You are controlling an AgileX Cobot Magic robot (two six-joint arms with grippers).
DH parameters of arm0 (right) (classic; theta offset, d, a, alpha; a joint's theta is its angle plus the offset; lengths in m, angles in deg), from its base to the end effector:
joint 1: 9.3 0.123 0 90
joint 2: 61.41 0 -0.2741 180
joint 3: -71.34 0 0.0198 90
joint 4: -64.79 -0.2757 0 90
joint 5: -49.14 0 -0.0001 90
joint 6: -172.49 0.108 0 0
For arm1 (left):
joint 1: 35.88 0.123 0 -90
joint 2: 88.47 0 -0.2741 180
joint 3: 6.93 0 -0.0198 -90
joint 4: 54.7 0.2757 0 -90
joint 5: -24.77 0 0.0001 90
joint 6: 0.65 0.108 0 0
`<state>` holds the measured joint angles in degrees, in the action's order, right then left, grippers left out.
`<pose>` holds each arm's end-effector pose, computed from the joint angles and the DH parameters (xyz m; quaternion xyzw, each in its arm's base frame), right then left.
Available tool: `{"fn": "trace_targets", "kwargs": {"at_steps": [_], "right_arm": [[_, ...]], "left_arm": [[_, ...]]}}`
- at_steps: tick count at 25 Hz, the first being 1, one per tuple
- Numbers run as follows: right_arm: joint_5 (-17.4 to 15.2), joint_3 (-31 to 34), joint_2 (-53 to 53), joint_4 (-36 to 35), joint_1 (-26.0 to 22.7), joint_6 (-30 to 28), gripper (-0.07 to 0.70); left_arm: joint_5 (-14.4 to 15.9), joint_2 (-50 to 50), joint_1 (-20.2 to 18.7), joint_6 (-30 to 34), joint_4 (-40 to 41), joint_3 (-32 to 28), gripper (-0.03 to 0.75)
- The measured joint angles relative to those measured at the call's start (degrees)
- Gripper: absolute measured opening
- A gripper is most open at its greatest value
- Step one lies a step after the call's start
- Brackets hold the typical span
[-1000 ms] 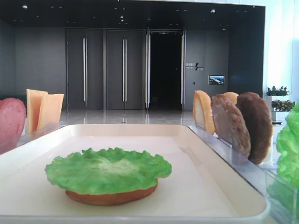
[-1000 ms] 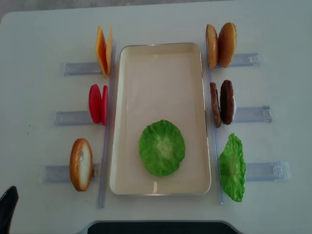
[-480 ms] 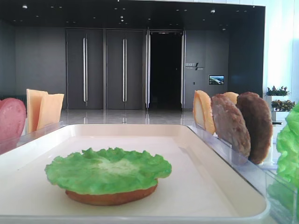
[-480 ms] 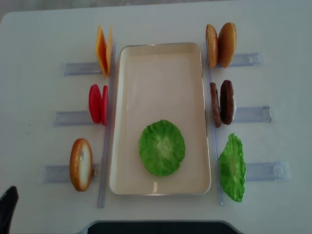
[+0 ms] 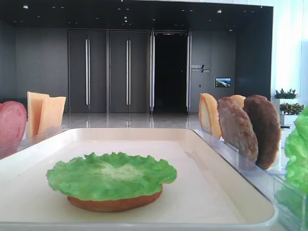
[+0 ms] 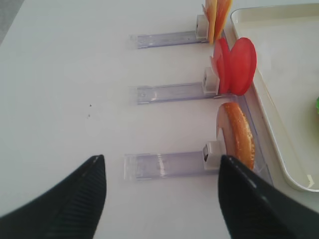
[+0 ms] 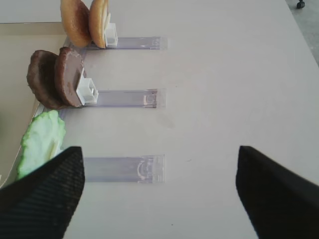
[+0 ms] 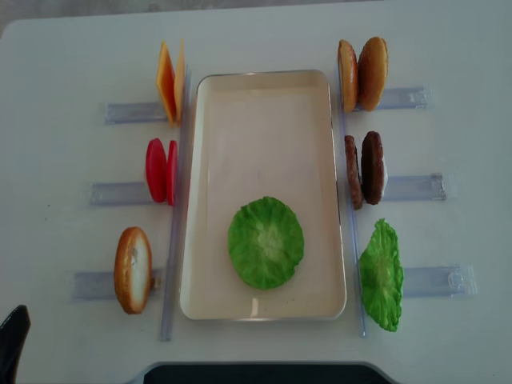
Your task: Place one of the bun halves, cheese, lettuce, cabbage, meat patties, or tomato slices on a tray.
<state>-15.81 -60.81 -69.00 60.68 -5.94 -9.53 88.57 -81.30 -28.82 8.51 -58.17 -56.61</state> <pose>0.0366 0.0092 0.2774 -0.0437 0.8661 0.0415 0.4963 0.0412 -0.0008 0.2696 0.0177 0.8683 0.0399 0.4942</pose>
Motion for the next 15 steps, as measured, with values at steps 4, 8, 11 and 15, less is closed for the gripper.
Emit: {"fn": "trace_targets", "kwargs": {"at_steps": [4, 8, 11, 15], "right_arm": [[0.00, 0.00, 0.00, 0.00, 0.00, 0.00, 0.587], [0.00, 0.00, 0.00, 0.00, 0.00, 0.00, 0.587], [0.00, 0.00, 0.00, 0.00, 0.00, 0.00, 0.587], [0.00, 0.00, 0.00, 0.00, 0.00, 0.00, 0.587]], "left_arm": [[0.00, 0.00, 0.00, 0.00, 0.00, 0.00, 0.534], [0.00, 0.00, 0.00, 0.00, 0.00, 0.00, 0.534], [0.00, 0.00, 0.00, 0.00, 0.00, 0.00, 0.534], [0.00, 0.00, 0.00, 0.00, 0.00, 0.00, 0.534]]}}
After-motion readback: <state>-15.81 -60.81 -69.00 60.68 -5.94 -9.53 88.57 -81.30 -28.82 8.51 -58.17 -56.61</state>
